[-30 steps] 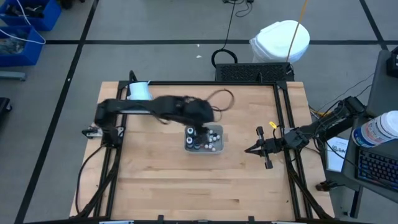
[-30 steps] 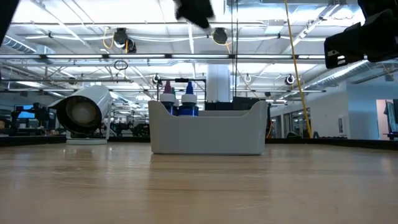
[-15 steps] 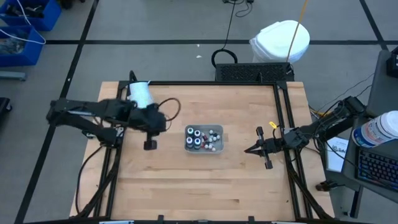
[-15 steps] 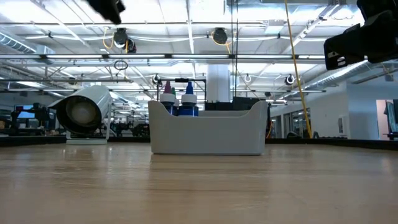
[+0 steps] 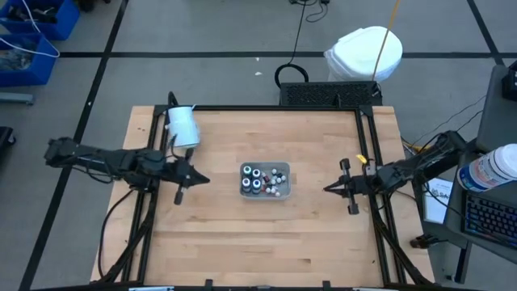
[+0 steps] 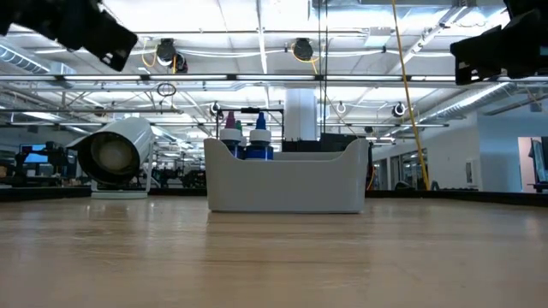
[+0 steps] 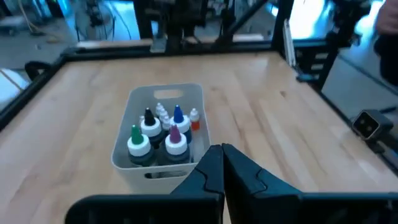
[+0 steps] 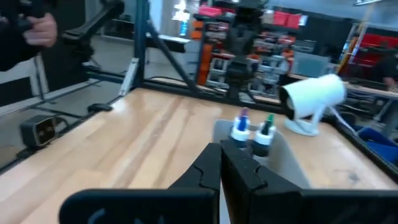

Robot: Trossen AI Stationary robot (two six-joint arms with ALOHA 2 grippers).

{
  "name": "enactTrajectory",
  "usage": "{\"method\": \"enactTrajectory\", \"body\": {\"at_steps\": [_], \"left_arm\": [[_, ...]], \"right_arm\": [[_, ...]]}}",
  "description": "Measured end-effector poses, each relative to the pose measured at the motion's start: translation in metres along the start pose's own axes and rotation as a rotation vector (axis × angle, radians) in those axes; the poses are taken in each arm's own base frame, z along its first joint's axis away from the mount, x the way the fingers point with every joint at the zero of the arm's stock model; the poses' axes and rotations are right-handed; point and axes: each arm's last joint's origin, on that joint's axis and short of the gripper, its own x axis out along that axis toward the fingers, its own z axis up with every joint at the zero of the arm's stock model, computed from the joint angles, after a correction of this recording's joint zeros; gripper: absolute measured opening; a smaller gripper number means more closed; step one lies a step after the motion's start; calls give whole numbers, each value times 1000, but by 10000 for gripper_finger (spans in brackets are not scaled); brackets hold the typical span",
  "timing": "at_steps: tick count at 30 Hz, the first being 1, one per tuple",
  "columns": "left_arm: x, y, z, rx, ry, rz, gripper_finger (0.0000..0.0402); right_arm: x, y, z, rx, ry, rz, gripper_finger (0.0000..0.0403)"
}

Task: Pick & Place food coloring
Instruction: Return to Home Position

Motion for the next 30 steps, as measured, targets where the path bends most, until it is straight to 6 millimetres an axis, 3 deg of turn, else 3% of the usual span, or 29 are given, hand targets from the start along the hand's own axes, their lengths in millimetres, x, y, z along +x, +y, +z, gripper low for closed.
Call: {"method": "enactTrajectory", "body": {"at_steps": [11,15,22,30], "left_arm": [[-15,-3,-37,137,-338,-61,2],[-9,8,-53,109,-282,25,1],[-8,24,-69,77,-292,11,1],[-11,31,-88,52,-266,13,1]], "right_arm": [[-25,-10,3,1,-72,-39,0],[-26,-10,2,-31,-62,-40,0],[-26,-14,2,-47,-46,-112,0],[-28,-13,8,18,-64,-26,0]]}}
